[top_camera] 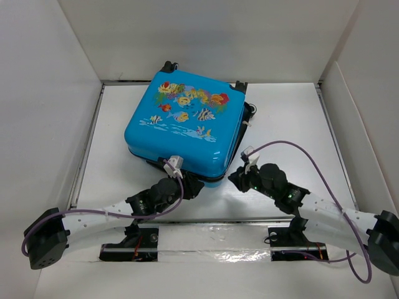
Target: Pack the luggage
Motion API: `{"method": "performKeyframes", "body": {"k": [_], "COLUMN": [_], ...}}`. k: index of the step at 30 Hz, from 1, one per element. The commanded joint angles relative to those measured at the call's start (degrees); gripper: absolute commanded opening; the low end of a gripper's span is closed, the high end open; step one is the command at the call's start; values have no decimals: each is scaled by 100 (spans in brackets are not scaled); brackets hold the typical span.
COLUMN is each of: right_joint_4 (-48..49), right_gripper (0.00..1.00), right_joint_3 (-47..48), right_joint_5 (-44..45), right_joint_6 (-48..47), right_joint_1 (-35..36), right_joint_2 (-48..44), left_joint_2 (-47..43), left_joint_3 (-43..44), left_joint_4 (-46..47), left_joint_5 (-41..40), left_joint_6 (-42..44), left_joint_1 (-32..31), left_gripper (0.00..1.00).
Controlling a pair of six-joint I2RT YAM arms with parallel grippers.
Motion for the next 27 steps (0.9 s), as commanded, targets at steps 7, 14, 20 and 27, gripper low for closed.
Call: {"method": "performKeyframes", "body": {"k": [7, 14, 20, 27], "right_joint_4": [-1299, -1001, -387, 168], "right_gripper": [34, 56, 52, 42], "right_joint_3": [84, 690, 867, 998], "right_joint_5": [994, 383, 309, 388], "right_joint_6": [944, 286, 337, 285], "right_joint_1": [457, 457, 457, 457], "right_joint_2": [-1099, -733, -222, 287], "left_joint_2": [7, 43, -1, 104], "left_joint_3": [-9, -61, -158, -141], "left_joint_4": [360, 439, 527, 632], "left_joint_5": [-79, -18, -27, -9], "left_joint_6": [121, 77, 42, 77], "left_joint_1": [19, 19, 19, 19], "left_gripper": [23, 23, 23, 23]}}
